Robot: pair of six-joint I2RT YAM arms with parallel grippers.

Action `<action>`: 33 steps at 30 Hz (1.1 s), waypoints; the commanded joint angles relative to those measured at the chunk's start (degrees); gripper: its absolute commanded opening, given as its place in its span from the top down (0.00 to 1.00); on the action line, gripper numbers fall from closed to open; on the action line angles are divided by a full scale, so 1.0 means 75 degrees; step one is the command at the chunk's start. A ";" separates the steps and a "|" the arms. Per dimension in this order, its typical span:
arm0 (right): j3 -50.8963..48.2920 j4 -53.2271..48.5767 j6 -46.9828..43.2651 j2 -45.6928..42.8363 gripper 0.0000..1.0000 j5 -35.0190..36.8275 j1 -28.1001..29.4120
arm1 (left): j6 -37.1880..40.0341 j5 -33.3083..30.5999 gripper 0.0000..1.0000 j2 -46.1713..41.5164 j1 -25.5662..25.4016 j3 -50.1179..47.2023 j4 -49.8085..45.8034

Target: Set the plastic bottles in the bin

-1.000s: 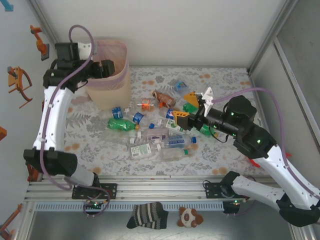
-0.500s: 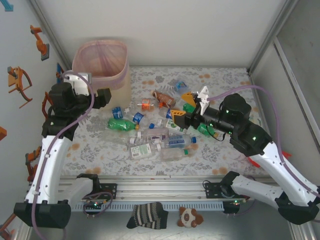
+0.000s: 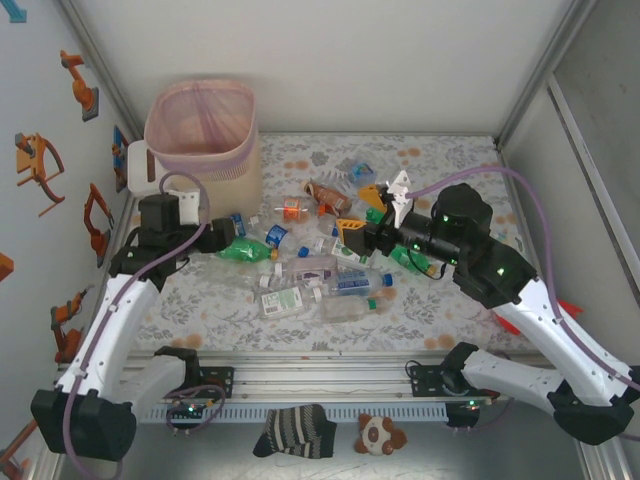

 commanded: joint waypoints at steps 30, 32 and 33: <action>-0.0212 0.0592 0.0171 -0.0148 0.24 -0.0057 0.0044 | -0.8367 -0.0440 0.24 0.2066 -0.0033 -0.0367 -0.1463; -0.0257 0.0624 0.0174 -0.0185 0.24 -0.0031 0.0056 | -0.8461 -0.0295 0.24 0.2153 -0.0033 -0.0503 -0.1223; -0.0269 0.0627 0.0175 -0.0206 0.24 -0.0019 0.0045 | -0.8505 -0.0244 0.24 0.2196 -0.0033 -0.0560 -0.1096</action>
